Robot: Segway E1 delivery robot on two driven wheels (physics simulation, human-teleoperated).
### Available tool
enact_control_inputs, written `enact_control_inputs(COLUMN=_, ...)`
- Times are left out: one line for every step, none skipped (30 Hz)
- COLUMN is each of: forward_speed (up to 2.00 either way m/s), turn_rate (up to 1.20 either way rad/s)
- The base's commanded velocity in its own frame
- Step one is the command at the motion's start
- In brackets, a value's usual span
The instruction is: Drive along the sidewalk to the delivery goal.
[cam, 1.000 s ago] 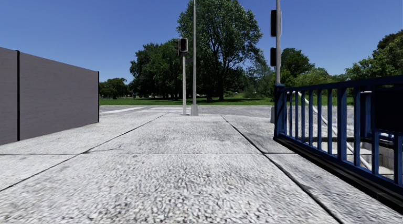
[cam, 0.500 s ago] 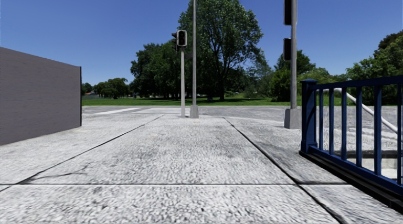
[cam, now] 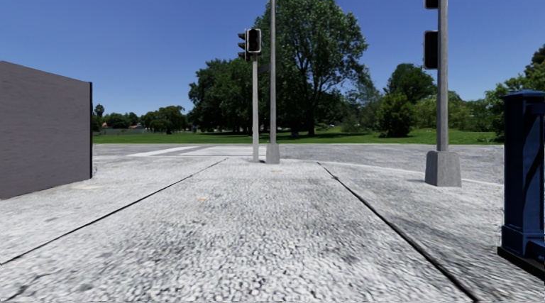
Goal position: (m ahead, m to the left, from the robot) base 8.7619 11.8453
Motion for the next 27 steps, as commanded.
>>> enact_control_inputs(forward_speed=2.00, turn_rate=0.35)
enact_control_inputs(forward_speed=2.00, turn_rate=0.35)
enact_control_inputs(forward_speed=2.00, turn_rate=0.35)
enact_control_inputs(forward_speed=2.00, turn_rate=0.35)
enact_control_inputs(forward_speed=2.00, turn_rate=0.35)
enact_control_inputs(forward_speed=2.00, turn_rate=0.35)
enact_control_inputs(forward_speed=2.00, turn_rate=0.35)
enact_control_inputs(forward_speed=2.00, turn_rate=0.35)
enact_control_inputs(forward_speed=2.00, turn_rate=0.35)
enact_control_inputs(forward_speed=2.00, turn_rate=0.35)
enact_control_inputs(forward_speed=2.00, turn_rate=0.35)
enact_control_inputs(forward_speed=2.00, turn_rate=0.35)
enact_control_inputs(forward_speed=2.00, turn_rate=0.35)
enact_control_inputs(forward_speed=2.00, turn_rate=0.35)
enact_control_inputs(forward_speed=2.00, turn_rate=0.35)
enact_control_inputs(forward_speed=2.00, turn_rate=0.36)
enact_control_inputs(forward_speed=2.00, turn_rate=0.37)
enact_control_inputs(forward_speed=2.00, turn_rate=0.37)
enact_control_inputs(forward_speed=2.00, turn_rate=0.37)
enact_control_inputs(forward_speed=2.00, turn_rate=0.37)
enact_control_inputs(forward_speed=2.00, turn_rate=0.38)
enact_control_inputs(forward_speed=2.00, turn_rate=0.38)
enact_control_inputs(forward_speed=2.00, turn_rate=0.38)
enact_control_inputs(forward_speed=2.00, turn_rate=0.38)
enact_control_inputs(forward_speed=2.00, turn_rate=0.38)
enact_control_inputs(forward_speed=2.00, turn_rate=0.38)
enact_control_inputs(forward_speed=2.00, turn_rate=0.38)
